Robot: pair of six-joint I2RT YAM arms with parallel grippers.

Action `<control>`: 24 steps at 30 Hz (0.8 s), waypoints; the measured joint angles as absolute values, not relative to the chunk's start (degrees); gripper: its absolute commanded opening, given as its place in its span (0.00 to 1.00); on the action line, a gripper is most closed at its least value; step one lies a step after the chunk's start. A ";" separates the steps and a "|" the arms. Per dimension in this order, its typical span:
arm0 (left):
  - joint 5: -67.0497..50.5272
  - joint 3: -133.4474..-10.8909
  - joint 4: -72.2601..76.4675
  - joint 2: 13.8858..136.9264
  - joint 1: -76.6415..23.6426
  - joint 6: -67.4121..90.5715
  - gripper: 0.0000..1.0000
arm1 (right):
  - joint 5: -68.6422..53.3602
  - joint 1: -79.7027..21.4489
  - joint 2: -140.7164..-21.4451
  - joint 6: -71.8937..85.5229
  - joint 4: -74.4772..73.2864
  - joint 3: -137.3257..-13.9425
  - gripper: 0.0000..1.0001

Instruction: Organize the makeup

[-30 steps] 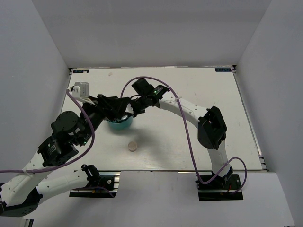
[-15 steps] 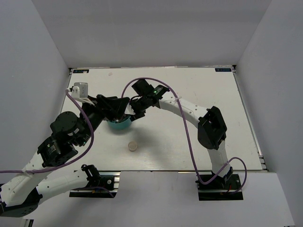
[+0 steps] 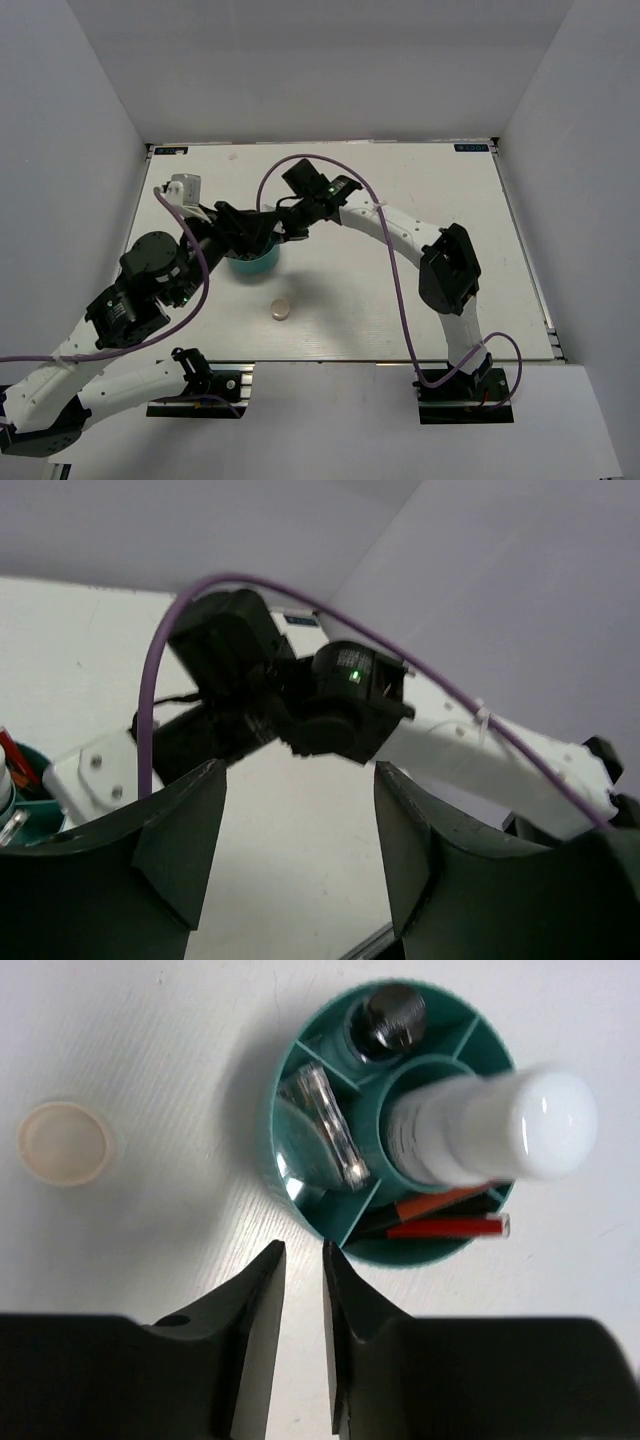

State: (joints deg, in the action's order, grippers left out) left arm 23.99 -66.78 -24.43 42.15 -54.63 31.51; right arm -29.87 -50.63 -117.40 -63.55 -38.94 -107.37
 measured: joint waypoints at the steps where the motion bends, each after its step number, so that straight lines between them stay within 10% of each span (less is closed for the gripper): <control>1: 23.55 -66.74 -25.10 42.48 -54.59 31.68 0.64 | -30.39 -49.95 -117.40 -61.60 -39.05 -107.35 0.21; 8: 19.11 -61.39 -29.63 41.52 -54.59 34.13 0.40 | -34.83 -39.81 -115.94 -47.97 -40.60 -101.06 0.10; 20: 9.87 -54.19 -34.48 56.82 -54.61 38.50 0.70 | -42.89 -29.21 -100.09 -36.93 -36.18 -78.00 0.88; 24: 8.78 -51.94 -37.01 60.01 -54.61 40.93 0.75 | -47.44 -29.12 -93.47 -41.39 -34.30 -72.31 0.89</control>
State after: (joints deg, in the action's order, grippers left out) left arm 8.78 -51.94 -37.01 60.01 -54.61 40.93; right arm -47.44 -29.12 -93.47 -41.39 -34.30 -72.31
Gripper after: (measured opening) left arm 0.730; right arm 0.886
